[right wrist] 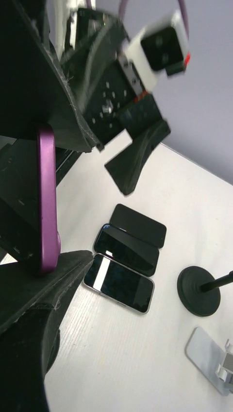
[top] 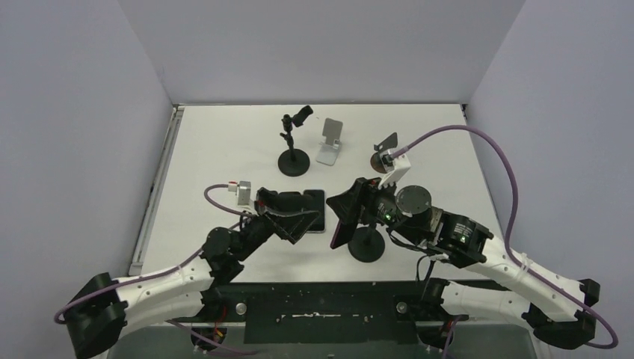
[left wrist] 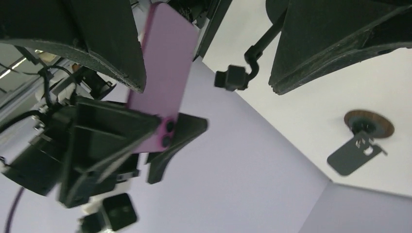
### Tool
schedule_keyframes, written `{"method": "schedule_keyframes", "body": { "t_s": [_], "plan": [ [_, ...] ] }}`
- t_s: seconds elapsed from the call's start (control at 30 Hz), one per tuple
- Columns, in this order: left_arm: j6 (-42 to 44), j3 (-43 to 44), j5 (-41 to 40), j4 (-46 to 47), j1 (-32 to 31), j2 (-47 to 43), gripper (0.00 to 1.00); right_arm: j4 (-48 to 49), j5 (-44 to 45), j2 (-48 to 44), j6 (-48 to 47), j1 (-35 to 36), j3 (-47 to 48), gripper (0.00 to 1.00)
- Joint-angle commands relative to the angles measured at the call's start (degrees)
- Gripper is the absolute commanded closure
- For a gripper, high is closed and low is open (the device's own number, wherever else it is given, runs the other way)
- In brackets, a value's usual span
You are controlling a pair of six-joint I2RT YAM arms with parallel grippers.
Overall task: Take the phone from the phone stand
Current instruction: Place the phone at the center of the board.
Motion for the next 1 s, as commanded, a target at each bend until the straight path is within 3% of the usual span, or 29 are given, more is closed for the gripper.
{"method": "schedule_keyframes", "body": {
  "t_s": [0.0, 0.13, 0.27, 0.53, 0.7, 0.8, 0.83, 0.87, 0.9, 0.97],
  "plan": [
    [13.71, 6.96, 9.36, -28.30, 0.99, -11.74, 0.03, 0.03, 0.56, 5.51, -1.32, 0.12, 6.57, 1.00],
    [18.01, 9.95, 12.27, -39.65, 1.19, -16.90, 0.03, -0.28, 1.04, 10.45, -1.25, 0.09, 9.67, 1.00],
    [22.01, 13.99, 13.57, -49.49, 1.19, -16.63, 0.03, 1.64, 0.41, 13.60, -0.94, 0.09, 11.39, 1.00],
    [22.94, 18.17, 12.62, -52.11, 1.19, -9.85, 0.19, 3.74, -1.31, 18.31, 0.23, 0.09, 12.20, 1.00],
    [20.90, 18.19, 13.54, -46.94, 1.17, -7.16, 0.51, 3.88, -0.40, 18.70, 1.15, 0.11, 11.67, 1.00],
    [19.29, 16.84, 12.83, -44.27, 1.17, -6.92, 0.80, 3.87, -0.06, 18.70, 1.53, 0.18, 11.19, 0.98],
    [18.76, 16.39, 12.27, -43.72, 1.11, -6.82, 0.90, 3.83, -0.02, 18.70, 1.65, 0.18, 10.99, 0.88],
    [18.14, 15.89, 11.49, -43.22, 1.10, -6.80, 1.00, 3.60, 0.11, 18.67, 1.87, 0.19, 10.82, 0.64],
    [17.41, 15.35, 10.33, -43.13, 1.10, -6.97, 1.00, 3.08, 0.45, 18.62, 2.05, 0.18, 10.82, 0.47],
    [15.89, 13.81, 8.72, -42.11, 1.15, -7.36, 1.00, 1.00, 2.40, 18.21, 2.56, 0.18, 11.03, 0.24]
  ]
}}
